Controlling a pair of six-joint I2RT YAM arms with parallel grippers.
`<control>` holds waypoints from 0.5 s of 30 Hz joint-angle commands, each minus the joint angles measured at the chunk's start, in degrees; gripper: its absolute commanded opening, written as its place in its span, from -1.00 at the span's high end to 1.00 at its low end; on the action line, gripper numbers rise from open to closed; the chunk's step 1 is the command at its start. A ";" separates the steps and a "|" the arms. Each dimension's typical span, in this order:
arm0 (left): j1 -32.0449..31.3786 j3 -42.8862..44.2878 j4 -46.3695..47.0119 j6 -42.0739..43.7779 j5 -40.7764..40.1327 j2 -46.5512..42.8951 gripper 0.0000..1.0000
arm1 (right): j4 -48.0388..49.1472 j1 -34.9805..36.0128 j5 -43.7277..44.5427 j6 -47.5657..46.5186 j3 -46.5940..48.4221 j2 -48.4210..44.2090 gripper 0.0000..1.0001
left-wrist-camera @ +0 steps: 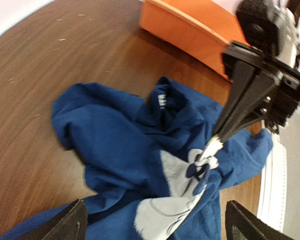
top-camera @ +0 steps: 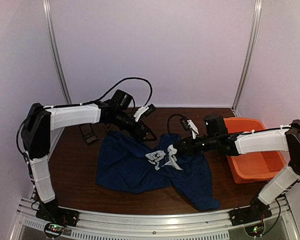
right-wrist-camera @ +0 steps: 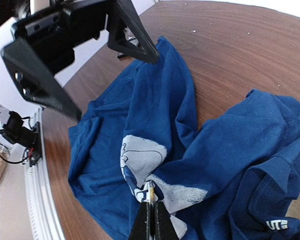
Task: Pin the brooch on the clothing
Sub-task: Place the brooch on the flattened clothing.
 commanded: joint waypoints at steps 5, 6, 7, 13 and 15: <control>5.66 -9.31 1.07 -14.67 -21.00 -10.52 -0.95 | -15.45 9.77 29.71 -11.25 7.97 0.19 1.00; 5.69 -10.21 1.27 -14.79 -22.36 -10.98 -0.96 | -16.62 11.17 32.99 -12.16 8.90 0.63 1.00; 5.69 -11.29 2.20 -15.20 -23.43 -11.30 -0.95 | -17.40 12.73 35.90 -12.83 9.65 1.03 1.00; 7.97 -17.05 8.90 -20.26 -22.09 -11.54 -0.95 | -20.86 21.47 53.08 -15.49 14.35 4.45 1.00; 8.83 -17.25 9.33 -21.06 -21.43 -11.22 -0.95 | -22.50 24.21 56.76 -17.64 16.26 6.42 0.99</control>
